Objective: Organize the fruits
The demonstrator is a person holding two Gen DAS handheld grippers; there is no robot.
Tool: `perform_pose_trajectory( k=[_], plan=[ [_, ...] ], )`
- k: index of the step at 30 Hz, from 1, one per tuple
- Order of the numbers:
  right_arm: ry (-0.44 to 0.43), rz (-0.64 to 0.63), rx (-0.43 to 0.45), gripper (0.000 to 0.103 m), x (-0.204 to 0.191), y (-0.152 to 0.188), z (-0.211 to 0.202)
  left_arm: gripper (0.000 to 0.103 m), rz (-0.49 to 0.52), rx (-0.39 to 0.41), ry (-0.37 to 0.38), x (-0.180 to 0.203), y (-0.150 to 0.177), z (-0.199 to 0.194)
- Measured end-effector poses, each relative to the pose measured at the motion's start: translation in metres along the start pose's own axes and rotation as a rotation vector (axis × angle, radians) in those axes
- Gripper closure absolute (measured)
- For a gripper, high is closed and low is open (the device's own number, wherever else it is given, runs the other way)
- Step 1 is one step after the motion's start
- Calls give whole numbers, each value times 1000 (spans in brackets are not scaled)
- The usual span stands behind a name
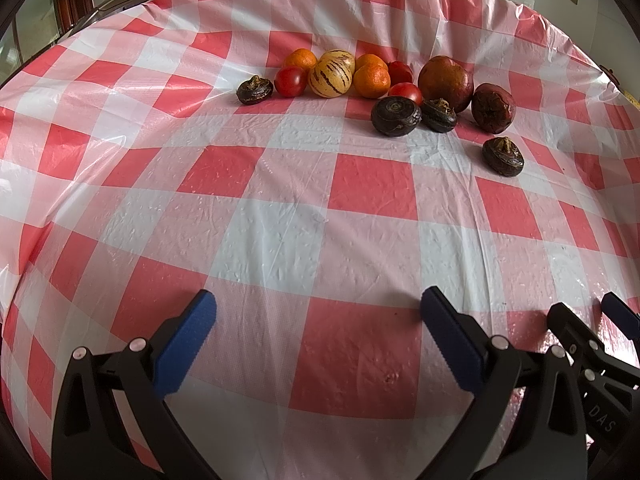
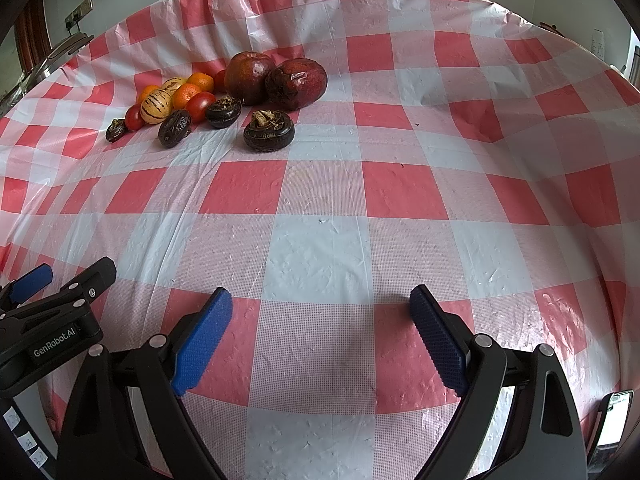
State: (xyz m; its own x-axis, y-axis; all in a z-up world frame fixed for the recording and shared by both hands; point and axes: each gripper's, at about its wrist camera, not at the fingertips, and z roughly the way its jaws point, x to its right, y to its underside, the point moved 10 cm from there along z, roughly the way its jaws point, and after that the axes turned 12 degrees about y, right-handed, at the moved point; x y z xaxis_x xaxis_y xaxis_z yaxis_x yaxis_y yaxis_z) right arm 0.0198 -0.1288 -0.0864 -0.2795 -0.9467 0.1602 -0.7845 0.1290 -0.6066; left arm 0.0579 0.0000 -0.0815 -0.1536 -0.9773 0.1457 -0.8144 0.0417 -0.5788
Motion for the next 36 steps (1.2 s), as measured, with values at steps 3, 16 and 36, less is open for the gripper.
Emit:
perform_pose_trajectory(
  k=[3,16,36],
  plan=[
    [0,0,0,15,0,0,0,1,0,0,0,0,0,0],
    [0,0,0,15,0,1,0,1,0,0,0,0,0,0],
    [-127,64,-9,24,-26,-80,47,1,69,32,32,-6,-57,17]
  ],
)
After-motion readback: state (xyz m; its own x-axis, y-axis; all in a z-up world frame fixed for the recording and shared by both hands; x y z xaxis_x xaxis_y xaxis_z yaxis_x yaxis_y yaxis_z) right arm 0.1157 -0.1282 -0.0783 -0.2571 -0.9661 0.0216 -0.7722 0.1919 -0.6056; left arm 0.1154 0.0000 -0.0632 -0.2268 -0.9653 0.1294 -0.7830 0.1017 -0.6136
